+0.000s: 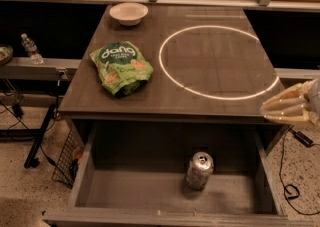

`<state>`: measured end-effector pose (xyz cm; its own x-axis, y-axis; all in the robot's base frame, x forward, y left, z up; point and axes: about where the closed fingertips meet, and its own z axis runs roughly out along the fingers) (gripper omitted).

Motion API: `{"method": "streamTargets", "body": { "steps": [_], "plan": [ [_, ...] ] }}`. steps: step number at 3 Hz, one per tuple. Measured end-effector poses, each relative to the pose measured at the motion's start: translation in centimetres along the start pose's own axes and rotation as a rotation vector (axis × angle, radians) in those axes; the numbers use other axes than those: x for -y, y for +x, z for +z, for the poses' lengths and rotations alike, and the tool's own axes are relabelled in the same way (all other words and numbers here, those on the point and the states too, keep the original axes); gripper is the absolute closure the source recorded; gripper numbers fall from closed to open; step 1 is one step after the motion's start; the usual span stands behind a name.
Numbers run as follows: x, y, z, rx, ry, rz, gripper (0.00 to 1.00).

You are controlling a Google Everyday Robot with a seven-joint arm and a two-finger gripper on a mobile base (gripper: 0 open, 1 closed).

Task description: Place 7up can into top drawer

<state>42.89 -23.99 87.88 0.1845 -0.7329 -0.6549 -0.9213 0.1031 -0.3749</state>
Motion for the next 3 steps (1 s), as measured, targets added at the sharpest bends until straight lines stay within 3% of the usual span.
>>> {"method": "streamTargets", "body": {
  "steps": [1,2,3],
  "plan": [
    [3.7,-5.2,-3.2,-0.048,0.097,-0.074,1.00],
    [4.5,-6.8,-4.2,-0.061,0.123,-0.096,1.00],
    [4.5,-6.8,-4.2,-0.061,0.123,-0.096,1.00]
  ]
}}
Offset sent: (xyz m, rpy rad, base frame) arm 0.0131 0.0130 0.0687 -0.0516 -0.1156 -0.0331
